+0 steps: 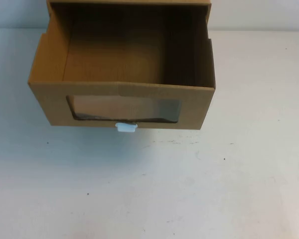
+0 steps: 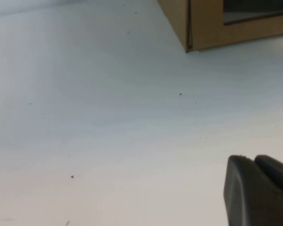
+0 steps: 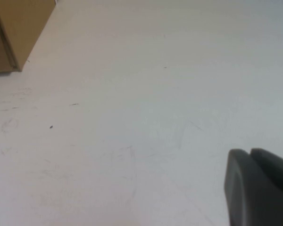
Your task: Close the shoe box
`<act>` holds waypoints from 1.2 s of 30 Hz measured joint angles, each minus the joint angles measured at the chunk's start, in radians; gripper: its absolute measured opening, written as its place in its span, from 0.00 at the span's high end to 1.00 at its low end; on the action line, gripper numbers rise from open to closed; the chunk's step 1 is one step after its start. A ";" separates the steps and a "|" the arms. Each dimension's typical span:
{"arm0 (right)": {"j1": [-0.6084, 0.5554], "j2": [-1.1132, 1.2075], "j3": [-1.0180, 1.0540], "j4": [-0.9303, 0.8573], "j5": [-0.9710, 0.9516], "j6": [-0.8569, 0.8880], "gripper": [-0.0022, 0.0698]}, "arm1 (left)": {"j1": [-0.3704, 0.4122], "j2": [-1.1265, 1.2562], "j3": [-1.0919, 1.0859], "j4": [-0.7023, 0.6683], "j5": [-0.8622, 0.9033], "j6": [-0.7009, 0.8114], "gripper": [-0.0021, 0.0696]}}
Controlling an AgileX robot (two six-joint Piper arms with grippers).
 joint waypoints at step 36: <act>0.000 0.000 0.000 -0.023 0.000 0.000 0.99 | 0.000 0.000 0.000 0.000 0.000 0.000 0.97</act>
